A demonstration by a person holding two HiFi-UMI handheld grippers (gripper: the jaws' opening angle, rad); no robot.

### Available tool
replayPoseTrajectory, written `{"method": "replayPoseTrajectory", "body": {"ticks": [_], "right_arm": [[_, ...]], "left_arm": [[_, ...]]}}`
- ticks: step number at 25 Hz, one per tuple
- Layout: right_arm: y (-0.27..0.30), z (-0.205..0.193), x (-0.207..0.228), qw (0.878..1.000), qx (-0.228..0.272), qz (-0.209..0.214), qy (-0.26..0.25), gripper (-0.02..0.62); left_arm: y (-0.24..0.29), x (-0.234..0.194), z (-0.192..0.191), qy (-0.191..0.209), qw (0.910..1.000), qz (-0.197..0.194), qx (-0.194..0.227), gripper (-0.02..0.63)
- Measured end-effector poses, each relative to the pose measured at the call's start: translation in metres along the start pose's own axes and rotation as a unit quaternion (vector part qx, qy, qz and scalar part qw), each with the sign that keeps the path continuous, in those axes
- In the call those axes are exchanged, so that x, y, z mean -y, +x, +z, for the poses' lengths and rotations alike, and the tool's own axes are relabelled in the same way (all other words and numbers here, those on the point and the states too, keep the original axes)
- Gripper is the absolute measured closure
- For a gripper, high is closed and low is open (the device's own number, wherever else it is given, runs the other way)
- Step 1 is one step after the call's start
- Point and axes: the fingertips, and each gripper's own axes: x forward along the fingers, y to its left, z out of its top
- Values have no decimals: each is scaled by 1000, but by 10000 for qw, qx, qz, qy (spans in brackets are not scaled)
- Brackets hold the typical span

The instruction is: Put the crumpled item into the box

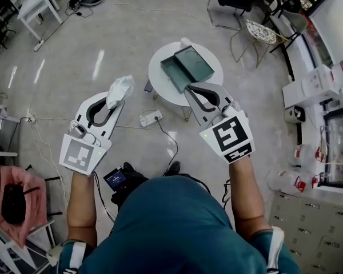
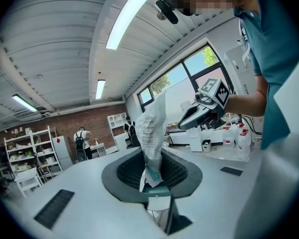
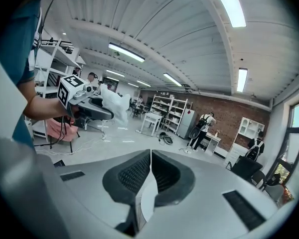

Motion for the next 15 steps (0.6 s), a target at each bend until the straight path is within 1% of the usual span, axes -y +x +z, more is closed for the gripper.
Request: {"method": "replayPoseTrajectory", "body": {"ticks": [4, 7, 11, 13, 15], "right_arm": [[-7, -6, 15, 9999, 121, 64, 46, 557], [-11, -10, 17, 9998, 146, 7, 129, 557], [-16, -21, 10, 9995, 73, -167, 254, 557], [-9, -34, 2, 9991, -21, -292, 313, 557], [-2, -47, 7, 9982, -152, -436, 392, 557]], "left_arm": [[11, 7, 9, 56, 9999, 102, -76, 523], [11, 8, 11, 64, 9999, 102, -121, 523], [9, 7, 2, 86, 9998, -27, -169, 523], [13, 1, -14, 88, 9998, -134, -94, 523], [30, -6, -25, 75, 9995, -312, 10, 523]]}}
